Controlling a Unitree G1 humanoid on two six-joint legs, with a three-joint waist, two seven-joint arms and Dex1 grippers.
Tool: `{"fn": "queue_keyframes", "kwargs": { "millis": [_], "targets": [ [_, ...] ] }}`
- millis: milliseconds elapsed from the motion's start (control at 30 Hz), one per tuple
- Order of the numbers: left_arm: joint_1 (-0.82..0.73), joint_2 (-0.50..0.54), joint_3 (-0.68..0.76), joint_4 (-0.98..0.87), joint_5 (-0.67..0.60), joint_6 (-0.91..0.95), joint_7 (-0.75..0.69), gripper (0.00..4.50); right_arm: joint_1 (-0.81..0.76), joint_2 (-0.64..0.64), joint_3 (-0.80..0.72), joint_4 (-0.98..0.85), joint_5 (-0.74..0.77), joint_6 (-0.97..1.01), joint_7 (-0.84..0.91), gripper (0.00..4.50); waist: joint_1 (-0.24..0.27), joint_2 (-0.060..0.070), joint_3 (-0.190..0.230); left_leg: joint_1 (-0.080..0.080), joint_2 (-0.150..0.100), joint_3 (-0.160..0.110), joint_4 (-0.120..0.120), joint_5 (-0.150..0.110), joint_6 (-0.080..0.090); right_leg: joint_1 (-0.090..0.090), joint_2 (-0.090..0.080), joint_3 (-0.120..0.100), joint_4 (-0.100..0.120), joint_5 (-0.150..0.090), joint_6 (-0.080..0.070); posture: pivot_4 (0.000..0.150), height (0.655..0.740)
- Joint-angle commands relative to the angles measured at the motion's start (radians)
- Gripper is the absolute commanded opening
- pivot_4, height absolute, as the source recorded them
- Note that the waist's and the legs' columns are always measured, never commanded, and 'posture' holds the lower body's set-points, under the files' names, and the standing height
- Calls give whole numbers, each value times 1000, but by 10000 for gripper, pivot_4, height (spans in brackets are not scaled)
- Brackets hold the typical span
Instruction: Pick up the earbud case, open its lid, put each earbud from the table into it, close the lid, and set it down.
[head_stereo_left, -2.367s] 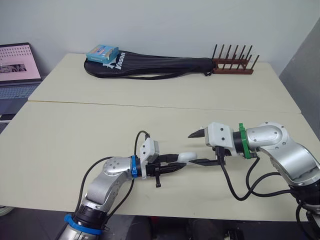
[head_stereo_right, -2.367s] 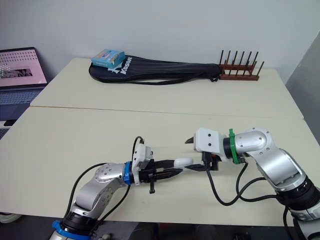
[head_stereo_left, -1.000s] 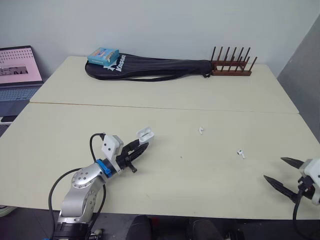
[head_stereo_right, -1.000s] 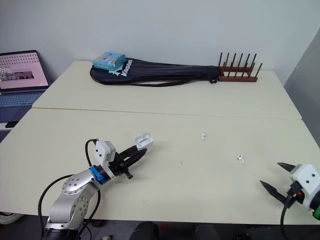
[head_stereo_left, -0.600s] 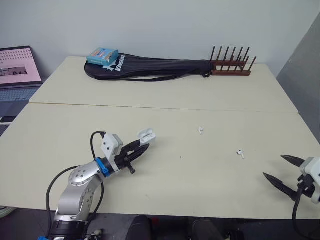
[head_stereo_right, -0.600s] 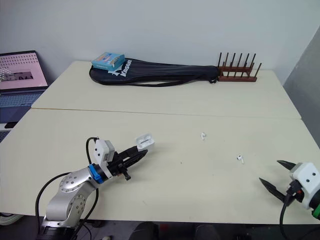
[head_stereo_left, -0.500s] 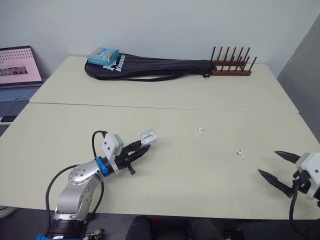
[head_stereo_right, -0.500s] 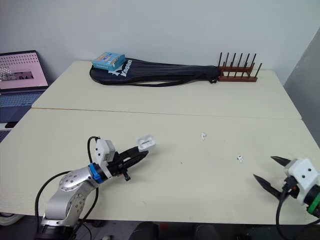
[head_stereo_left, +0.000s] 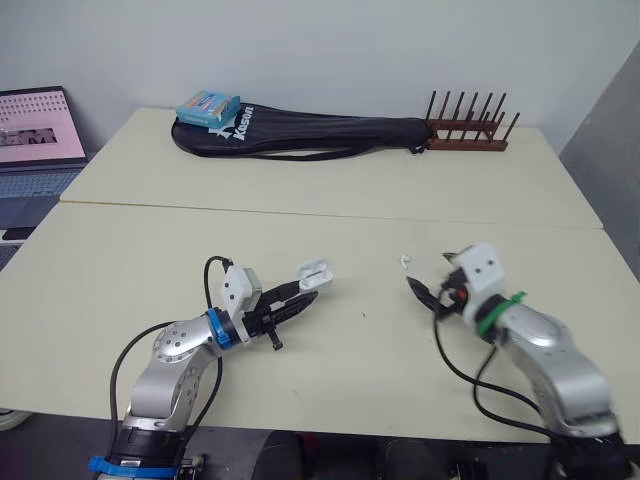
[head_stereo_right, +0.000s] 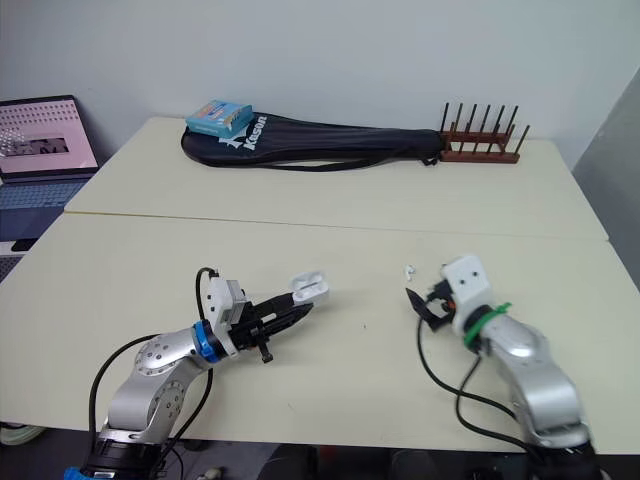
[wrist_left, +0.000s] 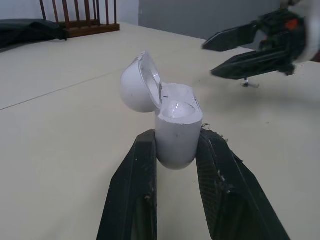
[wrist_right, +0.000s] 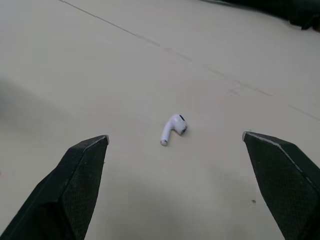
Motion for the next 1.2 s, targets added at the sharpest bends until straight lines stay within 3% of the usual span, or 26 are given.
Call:
{"fn": "queue_keyframes", "kwargs": {
  "millis": [33,433,533,833,867,1033,1200],
  "targets": [
    [-6,0,-23,-25,8,-31,-18,7277,-62,78,15,88,-46,3,-97,45000,0,0,0,-1,0,0,0,0,0,-1,0,0,0,0,0,1500,6925],
    [-25,-5,-46,-14,20,-36,-16,7277,-209,273,43,424,-133,-92,-253,45000,-8,0,0,-1,2,1,0,0,0,-4,1,0,4,0,0,1500,6925],
    [-30,-3,-45,-20,21,-31,-9,7277,-205,309,18,427,-121,-58,-274,38832,-9,0,-1,0,2,1,0,0,0,-4,1,0,6,0,0,1500,6925],
    [-14,5,-47,-42,18,-17,2,7277,-166,303,21,375,-113,-23,-238,7349,-1,0,-1,0,1,0,1,0,0,-4,1,0,7,0,0,1500,6925],
    [-14,4,-49,-44,18,-16,4,7277,-160,285,26,354,-105,-20,-207,4402,0,0,-1,0,1,0,1,0,0,-4,1,0,7,0,0,1500,6925],
    [-9,-1,-49,-57,16,-12,20,7277,-90,98,53,171,-16,5,47,4079,2,0,-1,-2,0,0,0,0,0,-4,0,0,4,0,0,1500,6925],
    [12,0,-48,-82,11,-6,33,7277,29,-254,11,34,84,-190,452,4079,-2,1,0,-3,0,0,0,0,0,-4,0,0,1,0,0,1500,6925]
  ]
}}
